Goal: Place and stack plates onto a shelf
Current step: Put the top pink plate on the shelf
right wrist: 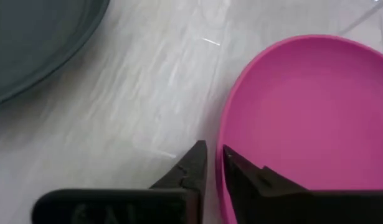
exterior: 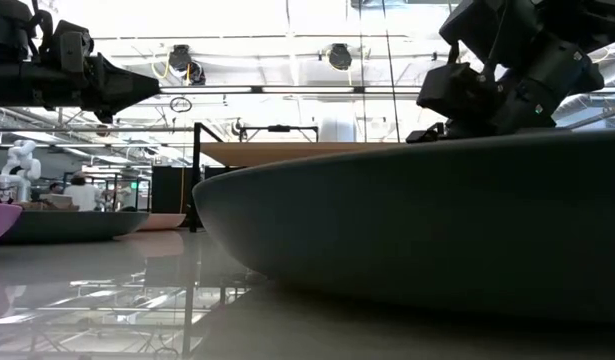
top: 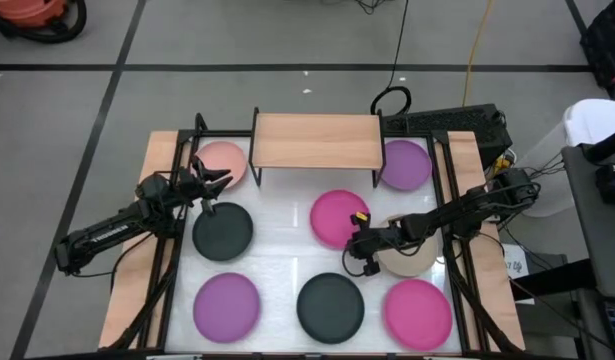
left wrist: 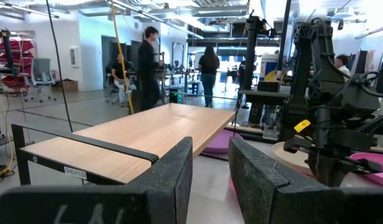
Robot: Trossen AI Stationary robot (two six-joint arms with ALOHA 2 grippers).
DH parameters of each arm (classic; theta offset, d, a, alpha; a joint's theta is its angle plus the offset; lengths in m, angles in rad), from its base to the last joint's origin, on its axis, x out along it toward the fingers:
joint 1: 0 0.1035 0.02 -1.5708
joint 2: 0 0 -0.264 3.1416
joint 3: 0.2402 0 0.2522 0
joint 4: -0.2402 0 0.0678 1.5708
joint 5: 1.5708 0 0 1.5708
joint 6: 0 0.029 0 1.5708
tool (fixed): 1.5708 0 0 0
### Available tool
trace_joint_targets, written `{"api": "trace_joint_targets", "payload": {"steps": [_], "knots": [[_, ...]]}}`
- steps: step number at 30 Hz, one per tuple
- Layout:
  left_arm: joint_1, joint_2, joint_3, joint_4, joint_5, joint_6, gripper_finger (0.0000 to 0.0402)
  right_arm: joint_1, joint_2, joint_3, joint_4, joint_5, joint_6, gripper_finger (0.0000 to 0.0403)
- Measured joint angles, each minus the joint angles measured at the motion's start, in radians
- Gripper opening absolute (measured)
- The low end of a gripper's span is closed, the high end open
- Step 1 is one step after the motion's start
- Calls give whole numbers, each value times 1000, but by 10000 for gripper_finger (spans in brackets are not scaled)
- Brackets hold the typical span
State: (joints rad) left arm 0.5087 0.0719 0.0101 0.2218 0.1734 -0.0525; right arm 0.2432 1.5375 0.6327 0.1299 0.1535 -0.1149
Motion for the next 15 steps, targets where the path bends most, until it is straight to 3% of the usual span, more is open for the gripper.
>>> {"api": "trace_joint_targets", "payload": {"steps": [8,15], "knots": [[0,0,0,0,0,0,108,0,0,0,0,29,17,80],[0,0,0,0,-1,0,108,0,0,0,-14,29,-16,26]]}}
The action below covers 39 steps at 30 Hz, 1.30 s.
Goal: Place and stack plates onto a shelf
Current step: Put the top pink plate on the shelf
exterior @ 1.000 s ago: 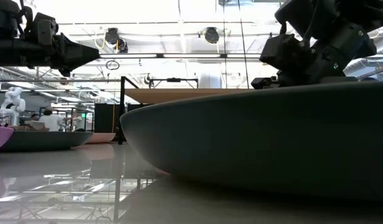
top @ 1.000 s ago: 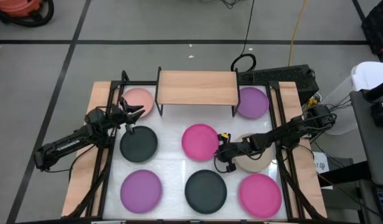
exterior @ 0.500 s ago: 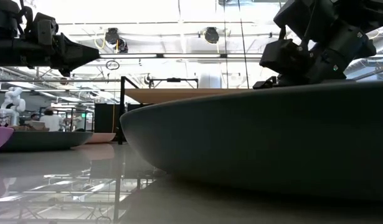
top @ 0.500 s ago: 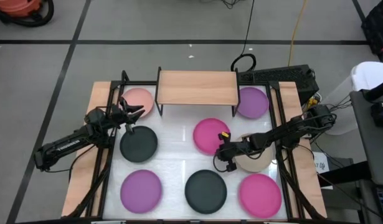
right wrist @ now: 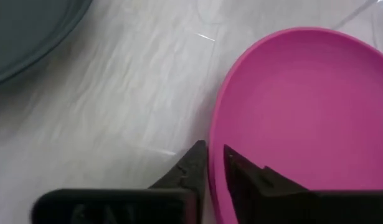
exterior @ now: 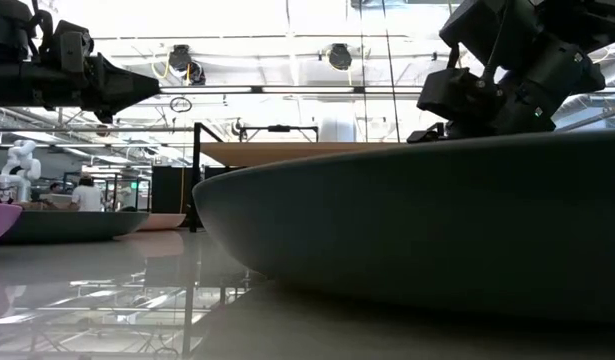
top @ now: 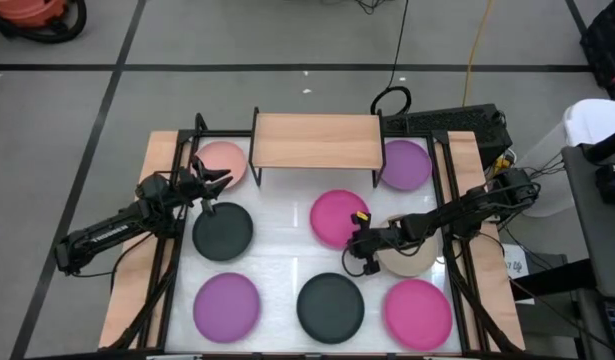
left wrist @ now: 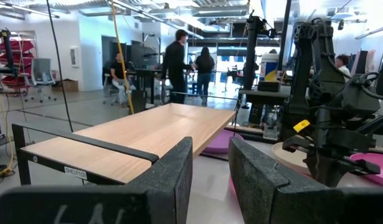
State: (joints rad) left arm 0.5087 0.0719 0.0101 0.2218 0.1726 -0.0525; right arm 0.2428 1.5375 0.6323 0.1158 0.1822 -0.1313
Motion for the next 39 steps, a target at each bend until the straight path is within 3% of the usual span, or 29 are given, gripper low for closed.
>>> {"api": "trace_joint_targets", "payload": {"steps": [3,12,19,23,29,34,39], "knots": [[0,0,0,0,0,0,108,0,0,0,4,0,-33,6],[0,0,0,12,0,3,108,6,-31,22,128,0,-108,2],[0,0,0,29,0,-25,108,29,-181,83,133,11,-206,1],[0,1,0,46,1,-70,108,12,-300,85,139,127,-344,1],[0,0,0,92,1,-91,108,-158,-465,85,97,144,-432,1],[0,0,0,134,1,-93,108,-372,-510,103,2,-18,-401,0],[0,0,0,157,1,-95,108,-512,-455,137,-60,-143,-387,0]]}}
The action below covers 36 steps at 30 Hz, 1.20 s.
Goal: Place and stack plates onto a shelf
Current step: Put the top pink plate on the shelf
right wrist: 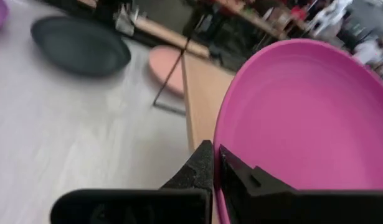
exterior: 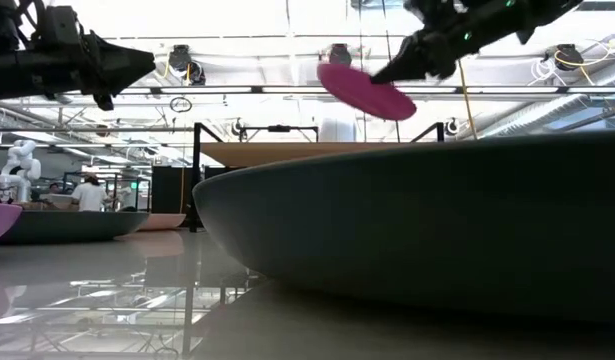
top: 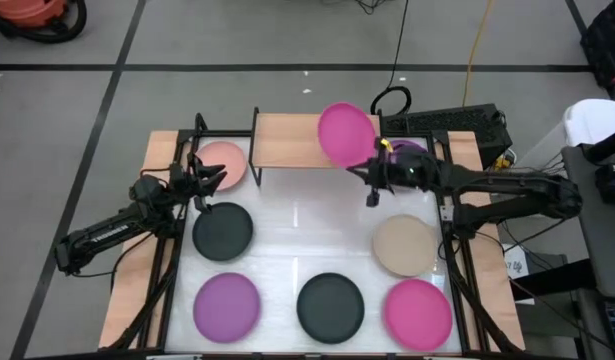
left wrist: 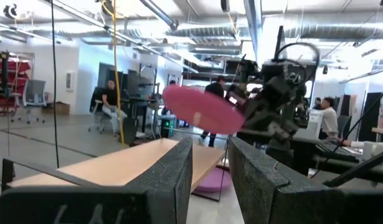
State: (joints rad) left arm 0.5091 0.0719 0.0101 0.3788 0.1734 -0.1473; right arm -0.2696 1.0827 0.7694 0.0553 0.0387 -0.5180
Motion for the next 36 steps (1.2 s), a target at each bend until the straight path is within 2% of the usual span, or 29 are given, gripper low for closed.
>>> {"api": "trace_joint_targets", "payload": {"steps": [6,13,36], "knots": [[0,0,0,15,0,-14,108,-78,90,3,-7,-67,-2,0],[0,0,0,16,0,-15,108,-104,158,4,-7,-67,-1,0],[0,0,0,15,0,-15,108,-110,173,4,-20,-36,5,3]]}}
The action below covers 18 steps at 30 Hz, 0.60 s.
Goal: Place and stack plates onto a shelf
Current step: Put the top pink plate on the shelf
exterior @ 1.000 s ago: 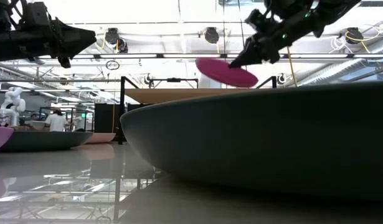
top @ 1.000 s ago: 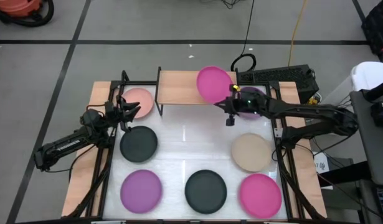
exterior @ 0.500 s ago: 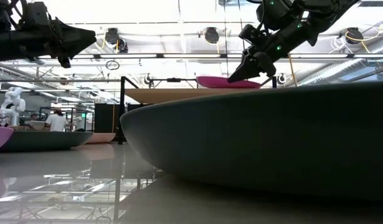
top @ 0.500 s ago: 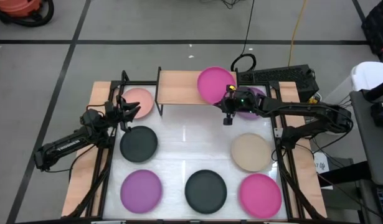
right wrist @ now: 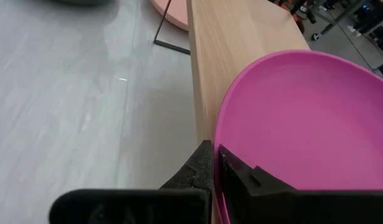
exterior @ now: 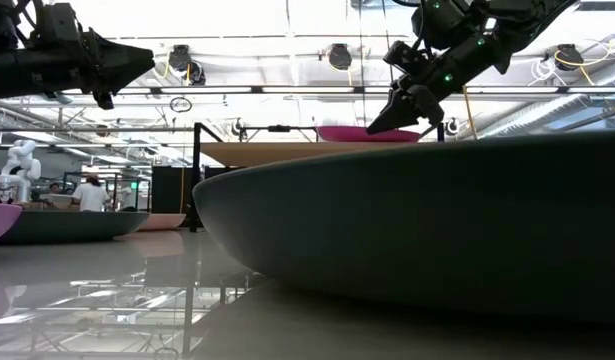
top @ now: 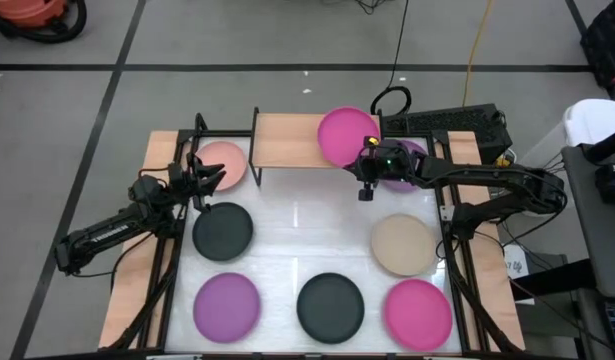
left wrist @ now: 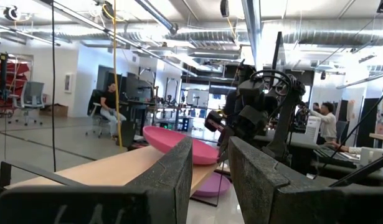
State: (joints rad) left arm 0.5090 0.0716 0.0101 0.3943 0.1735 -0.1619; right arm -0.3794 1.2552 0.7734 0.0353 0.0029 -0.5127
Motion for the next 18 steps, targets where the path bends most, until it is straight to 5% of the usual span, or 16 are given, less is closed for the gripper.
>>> {"api": "trace_joint_targets", "payload": {"steps": [18], "knots": [[0,0,0,0,-9,28,108,2,0,0,9,-3,37,28]]}}
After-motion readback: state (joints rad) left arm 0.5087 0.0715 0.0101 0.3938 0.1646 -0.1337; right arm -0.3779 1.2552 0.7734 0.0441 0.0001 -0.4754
